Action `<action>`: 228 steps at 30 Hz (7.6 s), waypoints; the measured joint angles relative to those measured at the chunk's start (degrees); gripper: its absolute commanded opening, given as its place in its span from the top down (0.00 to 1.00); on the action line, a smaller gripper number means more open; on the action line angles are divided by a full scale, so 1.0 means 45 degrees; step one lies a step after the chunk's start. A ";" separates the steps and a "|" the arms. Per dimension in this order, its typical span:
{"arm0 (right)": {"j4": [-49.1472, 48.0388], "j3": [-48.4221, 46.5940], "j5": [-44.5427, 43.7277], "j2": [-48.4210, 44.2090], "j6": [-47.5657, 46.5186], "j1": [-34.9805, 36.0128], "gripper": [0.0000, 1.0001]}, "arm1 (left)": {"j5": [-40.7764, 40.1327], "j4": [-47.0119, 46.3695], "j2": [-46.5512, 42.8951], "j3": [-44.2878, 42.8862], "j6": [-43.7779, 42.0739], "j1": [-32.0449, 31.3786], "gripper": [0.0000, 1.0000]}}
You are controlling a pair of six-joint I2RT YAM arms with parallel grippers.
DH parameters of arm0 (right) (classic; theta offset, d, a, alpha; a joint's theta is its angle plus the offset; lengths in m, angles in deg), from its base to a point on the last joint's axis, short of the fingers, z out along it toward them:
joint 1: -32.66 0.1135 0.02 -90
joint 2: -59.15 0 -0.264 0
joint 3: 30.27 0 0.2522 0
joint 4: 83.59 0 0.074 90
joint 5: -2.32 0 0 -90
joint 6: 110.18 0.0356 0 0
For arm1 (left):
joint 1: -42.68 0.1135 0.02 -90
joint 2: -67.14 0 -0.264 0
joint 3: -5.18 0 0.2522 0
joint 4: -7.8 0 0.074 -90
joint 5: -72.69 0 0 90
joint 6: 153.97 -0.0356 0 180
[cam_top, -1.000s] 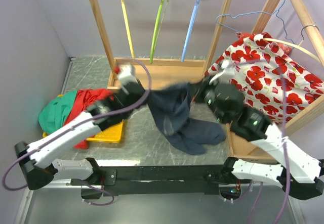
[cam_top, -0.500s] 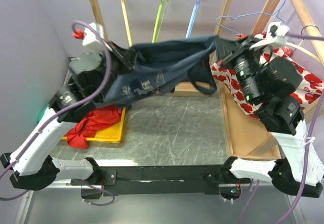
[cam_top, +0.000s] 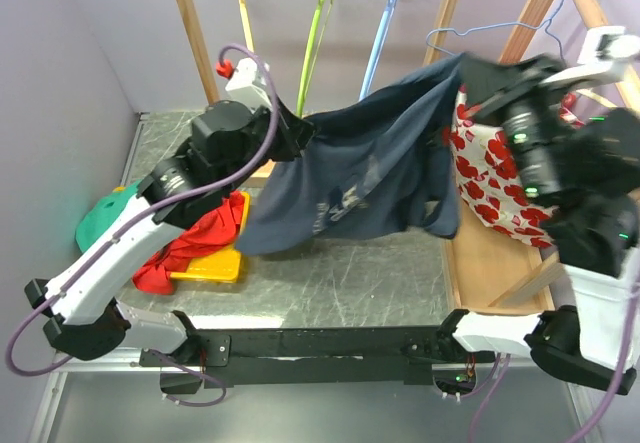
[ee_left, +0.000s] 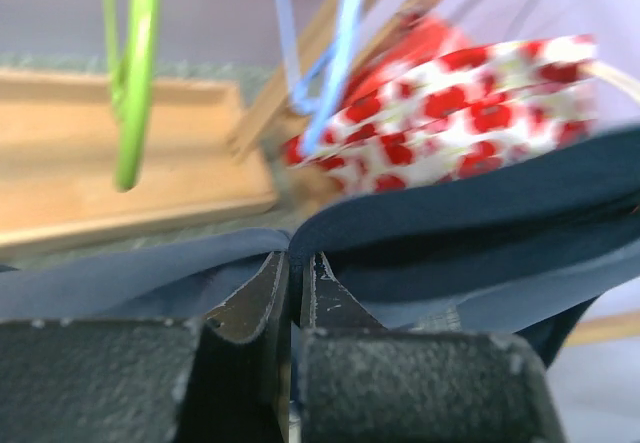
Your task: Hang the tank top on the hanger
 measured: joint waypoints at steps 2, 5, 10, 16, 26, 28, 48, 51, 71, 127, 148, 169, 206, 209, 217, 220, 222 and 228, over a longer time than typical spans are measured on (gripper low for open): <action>-0.0092 -0.1103 0.0092 0.0243 -0.0146 -0.0010 1.00 | 0.0160 -0.0267 -0.0175 -0.0199 0.0005 -0.0073 0.94; -0.0199 -0.1540 0.0452 0.0291 -0.0170 -0.0015 1.00 | 0.0175 -0.0578 -0.0704 0.0277 0.0087 -0.0117 0.90; -0.1501 0.2628 0.1651 -0.1044 0.0855 -0.0015 1.00 | -0.0039 -0.1365 -0.2395 0.3871 0.0651 0.0039 0.57; -0.2982 0.8801 0.3118 0.0554 0.2909 0.1384 0.59 | -0.0287 -0.0991 -0.3740 0.9481 0.1923 0.0758 0.17; -0.2812 1.1152 0.4099 0.4381 0.3512 0.2968 0.14 | -0.0597 0.0418 -0.6081 1.0652 0.2288 0.0874 0.06; -0.2827 1.1633 0.4143 0.2875 0.3555 0.2997 0.14 | -0.0092 -0.0228 -0.6290 1.0608 0.1875 0.0874 0.06; -0.2268 1.7150 0.3143 -0.4362 0.5275 0.3011 0.17 | 0.2050 -0.2171 0.0364 -0.0986 -0.1690 0.0869 0.12; -0.2361 1.7607 0.3230 -0.4104 0.5430 0.3011 0.17 | 0.1797 -0.1413 0.2812 -0.4673 -0.2443 0.0869 0.12; -0.3560 1.8627 0.3818 -0.3279 0.5532 0.3011 0.24 | -0.0248 -0.0792 0.7140 -0.7587 -0.6013 0.0379 0.17; -0.3628 1.8982 0.2919 -0.3779 0.5387 0.3011 0.39 | -0.4216 -0.5969 0.5717 -0.4677 -1.0040 -0.1418 0.99; -0.1783 1.8982 0.0782 -0.5484 0.6465 0.3011 0.46 | -0.0321 -0.5090 -0.1987 0.4284 -0.6450 -0.1462 0.99; -0.1923 1.9312 -0.0248 -0.2798 0.7378 0.2531 0.49 | 0.1394 -0.0568 -0.9083 0.9481 -0.3662 -0.1491 0.99; -0.1428 1.6713 0.0714 0.0607 0.5119 0.1423 0.82 | 0.2239 0.3521 -1.0987 0.8811 -0.2943 -0.1491 0.99; -0.1399 1.6495 0.0699 0.0447 0.4872 0.0787 0.90 | 0.2686 0.3653 -1.0933 0.8811 -0.2997 -0.1491 0.99; -0.1180 1.5450 0.0733 0.0461 0.4197 0.0087 1.00 | 0.3274 0.3750 -1.0574 0.8738 -0.3337 -0.1491 0.99; -0.1146 1.5353 0.0913 0.0461 0.3978 0.0063 1.00 | 0.3269 0.3701 -1.0511 0.8738 -0.3565 -0.1491 0.99; -0.1112 1.5348 0.1059 0.0457 0.3832 0.0058 1.00 | 0.3259 0.3565 -1.0428 0.8738 -0.3687 -0.1491 0.99; -0.0971 1.5348 0.1273 0.0452 0.3585 0.0058 1.00 | 0.3303 0.2909 -0.9972 0.8718 -0.4391 -0.1491 0.99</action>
